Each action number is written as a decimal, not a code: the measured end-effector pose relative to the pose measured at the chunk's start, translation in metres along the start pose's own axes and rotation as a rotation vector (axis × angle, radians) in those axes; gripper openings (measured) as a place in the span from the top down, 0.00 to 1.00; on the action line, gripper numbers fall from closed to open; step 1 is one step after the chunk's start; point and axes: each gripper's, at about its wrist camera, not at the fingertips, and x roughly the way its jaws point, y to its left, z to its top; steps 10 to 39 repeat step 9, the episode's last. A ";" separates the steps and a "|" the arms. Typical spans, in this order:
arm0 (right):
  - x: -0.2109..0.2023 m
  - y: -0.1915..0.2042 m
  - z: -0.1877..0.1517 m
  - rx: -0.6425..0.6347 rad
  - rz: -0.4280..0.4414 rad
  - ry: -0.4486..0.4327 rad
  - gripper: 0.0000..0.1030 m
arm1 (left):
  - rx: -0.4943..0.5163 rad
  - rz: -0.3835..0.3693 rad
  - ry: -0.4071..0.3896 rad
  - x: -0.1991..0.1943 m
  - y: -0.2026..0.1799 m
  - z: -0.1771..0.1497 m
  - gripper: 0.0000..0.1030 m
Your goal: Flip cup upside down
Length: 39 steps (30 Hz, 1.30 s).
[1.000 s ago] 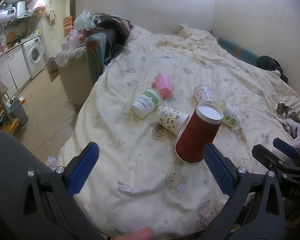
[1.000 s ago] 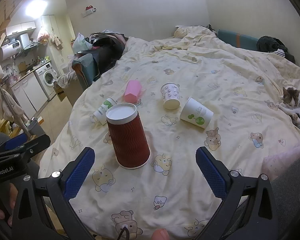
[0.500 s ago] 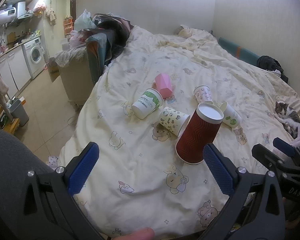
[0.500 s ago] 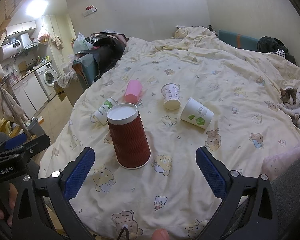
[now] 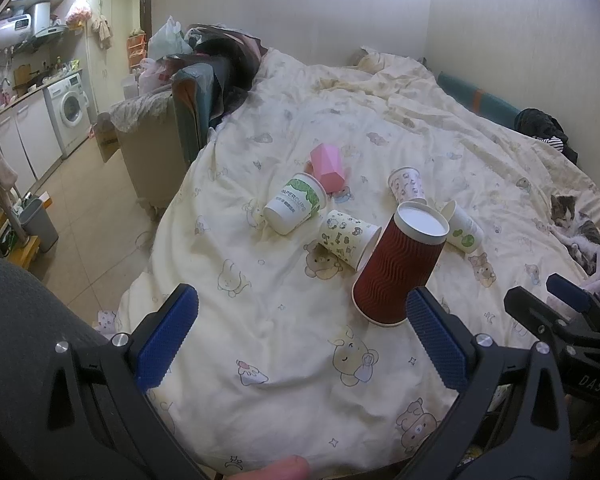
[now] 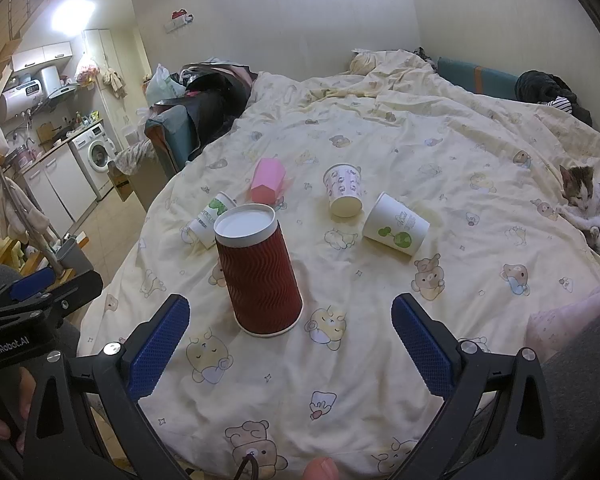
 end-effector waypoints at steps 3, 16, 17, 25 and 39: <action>0.000 0.000 0.000 0.000 -0.001 -0.001 0.00 | 0.000 0.000 0.000 0.000 0.000 -0.001 0.00; 0.000 0.001 -0.001 -0.002 0.000 0.000 0.00 | 0.002 0.001 0.001 0.000 0.000 0.000 0.00; 0.000 0.001 -0.001 -0.002 0.000 0.000 0.00 | 0.002 0.001 0.001 0.000 0.000 0.000 0.00; 0.000 0.001 -0.001 -0.002 0.000 0.000 0.00 | 0.002 0.001 0.001 0.000 0.000 0.000 0.00; 0.000 0.001 -0.001 -0.002 0.000 0.000 0.00 | 0.002 0.001 0.001 0.000 0.000 0.000 0.00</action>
